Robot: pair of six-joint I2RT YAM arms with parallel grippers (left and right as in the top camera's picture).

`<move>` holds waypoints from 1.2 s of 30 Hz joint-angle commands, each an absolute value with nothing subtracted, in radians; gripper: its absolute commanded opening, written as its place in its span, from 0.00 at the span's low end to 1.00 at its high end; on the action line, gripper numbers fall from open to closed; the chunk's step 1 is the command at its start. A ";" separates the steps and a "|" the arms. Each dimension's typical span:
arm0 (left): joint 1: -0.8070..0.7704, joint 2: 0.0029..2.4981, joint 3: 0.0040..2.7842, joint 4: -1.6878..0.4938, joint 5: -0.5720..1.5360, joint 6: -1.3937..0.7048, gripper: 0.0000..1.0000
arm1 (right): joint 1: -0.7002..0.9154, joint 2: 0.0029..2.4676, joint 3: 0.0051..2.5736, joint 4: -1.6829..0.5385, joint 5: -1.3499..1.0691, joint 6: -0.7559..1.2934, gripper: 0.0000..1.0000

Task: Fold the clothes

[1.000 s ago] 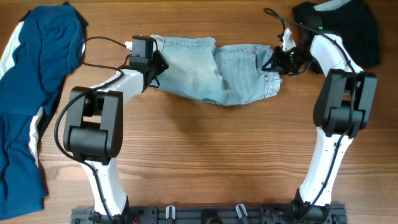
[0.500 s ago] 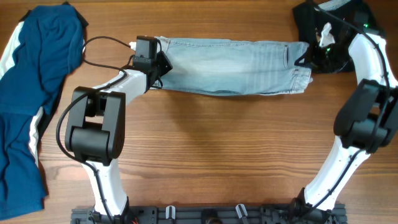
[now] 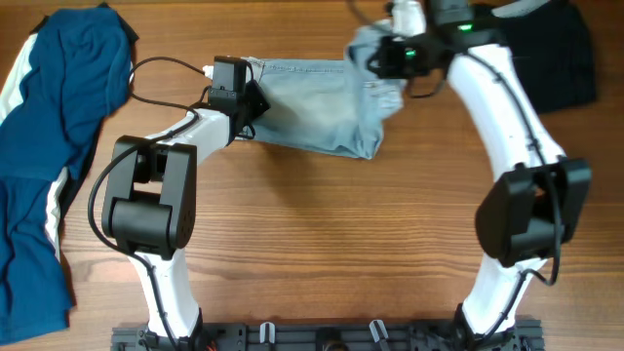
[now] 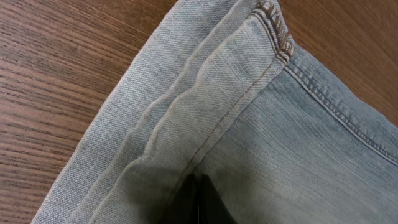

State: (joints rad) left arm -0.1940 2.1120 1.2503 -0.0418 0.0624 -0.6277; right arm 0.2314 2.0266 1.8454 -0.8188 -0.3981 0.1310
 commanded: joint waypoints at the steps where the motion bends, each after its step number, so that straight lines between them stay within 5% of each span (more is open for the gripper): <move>1: -0.194 2.173 1.197 -0.095 0.052 -0.637 0.04 | 0.323 2.017 1.855 -0.728 -0.352 0.242 0.04; 13: -0.194 2.173 1.197 -0.096 0.052 -0.637 0.04 | 0.464 2.151 1.855 -0.520 -0.329 0.422 0.04; 31: -0.042 1.756 1.197 -0.357 0.078 -0.636 0.42 | 0.461 2.151 1.855 -0.435 -0.329 0.509 0.05; 36: -0.039 1.718 1.197 -0.356 0.077 -0.637 0.43 | 0.468 2.153 1.855 -0.381 -0.331 0.525 0.04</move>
